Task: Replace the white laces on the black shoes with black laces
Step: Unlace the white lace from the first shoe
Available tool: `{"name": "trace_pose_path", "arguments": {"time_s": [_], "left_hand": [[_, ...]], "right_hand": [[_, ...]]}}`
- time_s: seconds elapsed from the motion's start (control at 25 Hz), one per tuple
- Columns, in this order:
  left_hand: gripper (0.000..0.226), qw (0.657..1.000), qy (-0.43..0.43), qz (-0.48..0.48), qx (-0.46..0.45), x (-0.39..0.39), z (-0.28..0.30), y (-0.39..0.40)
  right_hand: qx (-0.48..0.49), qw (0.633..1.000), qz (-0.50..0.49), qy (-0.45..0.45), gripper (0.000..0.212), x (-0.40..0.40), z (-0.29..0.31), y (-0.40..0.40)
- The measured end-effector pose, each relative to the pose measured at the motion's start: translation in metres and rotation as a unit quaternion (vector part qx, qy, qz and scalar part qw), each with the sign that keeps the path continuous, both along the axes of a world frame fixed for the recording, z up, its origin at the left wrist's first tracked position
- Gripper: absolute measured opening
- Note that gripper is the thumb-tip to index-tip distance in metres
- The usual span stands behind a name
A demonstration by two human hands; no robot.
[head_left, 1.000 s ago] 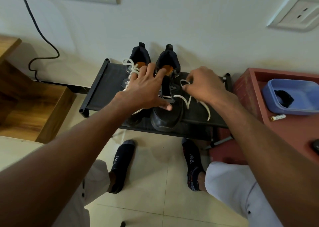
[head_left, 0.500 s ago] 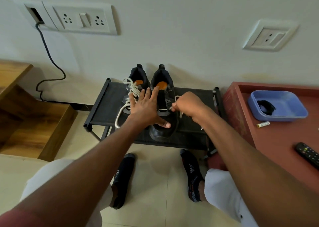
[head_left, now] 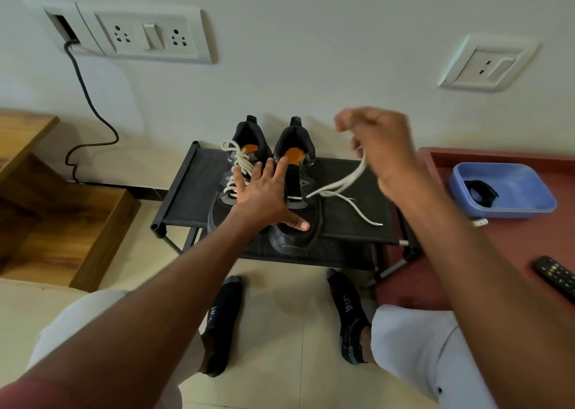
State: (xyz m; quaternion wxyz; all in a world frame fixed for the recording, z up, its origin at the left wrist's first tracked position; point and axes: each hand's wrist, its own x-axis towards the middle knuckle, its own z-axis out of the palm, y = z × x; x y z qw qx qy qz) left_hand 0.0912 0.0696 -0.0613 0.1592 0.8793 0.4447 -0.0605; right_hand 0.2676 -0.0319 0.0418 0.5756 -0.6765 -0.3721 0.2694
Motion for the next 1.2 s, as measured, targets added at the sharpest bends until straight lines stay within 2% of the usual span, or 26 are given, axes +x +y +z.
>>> {"name": "trace_pose_path", "arguments": {"time_s": [0.04, 0.08, 0.16, 0.2, 0.28, 0.48, 0.52, 0.6, 0.68, 0.72, 0.8, 0.84, 0.92, 1.0, 1.04, 1.08, 1.12, 1.16, 1.2], "left_hand": [[0.158, 1.000, 0.006, -0.001, -0.001, 0.001, 0.001, 0.000], [0.157, 1.000, 0.012, -0.002, -0.001, 0.002, 0.002, 0.000], [0.157, 1.000, 0.014, -0.001, 0.001, 0.002, 0.001, 0.002], [0.156, 1.000, 0.008, -0.001, 0.003, 0.002, -0.001, 0.002], [0.155, 1.000, -0.008, 0.001, 0.008, 0.000, -0.005, 0.002], [0.154, 0.999, -0.036, 0.008, 0.006, -0.004, -0.011, 0.003], [0.155, 0.999, -0.038, 0.008, 0.003, -0.004, -0.010, 0.003], [0.155, 0.999, -0.037, 0.007, -0.005, -0.004, -0.009, 0.003], [0.154, 0.999, -0.036, 0.005, -0.011, -0.004, -0.007, 0.003], [0.154, 0.999, -0.035, 0.004, -0.016, -0.004, -0.007, 0.003], [0.155, 0.999, -0.035, 0.003, -0.018, -0.003, -0.007, 0.004], [0.155, 0.999, -0.034, 0.002, -0.019, -0.004, -0.007, 0.004], [0.156, 0.999, -0.031, -0.003, -0.020, -0.004, -0.007, 0.005], [0.156, 1.000, -0.022, -0.011, -0.015, -0.003, -0.006, 0.006], [0.154, 1.000, -0.017, -0.016, -0.016, -0.003, -0.003, 0.007], [0.151, 0.999, -0.011, -0.023, -0.019, -0.004, 0.000, 0.008], [0.147, 0.999, -0.009, -0.032, -0.020, -0.005, 0.004, 0.010], [0.142, 0.999, -0.008, -0.041, -0.017, -0.006, 0.007, 0.012], [0.136, 0.999, -0.008, -0.050, -0.014, -0.008, 0.011, 0.014]], "right_hand": [[-0.101, 0.983, 0.044, -0.146, 0.010, -0.007, -0.017, 0.003], [-0.196, 0.944, 0.095, -0.248, 0.013, -0.014, -0.035, 0.006], [-0.329, 0.868, 0.151, -0.339, 0.027, -0.026, -0.065, 0.014], [-0.353, 0.852, 0.150, -0.357, 0.032, -0.031, -0.073, 0.018], [-0.351, 0.852, 0.128, -0.366, 0.032, -0.034, -0.078, 0.025], [-0.354, 0.857, 0.124, -0.354, 0.012, -0.025, -0.067, 0.024], [-0.346, 0.869, 0.107, -0.336, 0.011, -0.024, -0.063, 0.022], [-0.304, 0.918, 0.036, -0.252, 0.015, -0.021, -0.047, 0.019], [-0.197, 0.972, -0.049, -0.116, 0.016, -0.014, -0.022, 0.015], [-0.133, 0.987, -0.084, -0.038, 0.016, -0.011, -0.009, 0.012], [-0.018, 0.983, -0.140, 0.115, 0.025, -0.007, 0.010, 0.008], [0.014, 0.975, -0.152, 0.161, 0.027, -0.006, 0.013, 0.009], [0.047, 0.973, -0.111, 0.198, 0.026, -0.010, 0.014, 0.010], [0.026, 0.979, -0.026, 0.200, 0.024, -0.018, 0.004, 0.009], [-0.027, 0.989, 0.005, 0.147, 0.023, -0.021, -0.005, 0.009], [-0.102, 0.993, 0.037, 0.042, 0.022, -0.023, -0.018, 0.010], [-0.187, 0.976, 0.073, -0.089, 0.023, -0.025, -0.033, 0.011], [-0.266, 0.936, 0.107, -0.205, 0.026, -0.028, -0.048, 0.013], [-0.324, 0.895, 0.132, -0.278, 0.029, -0.033, -0.060, 0.016]]}}
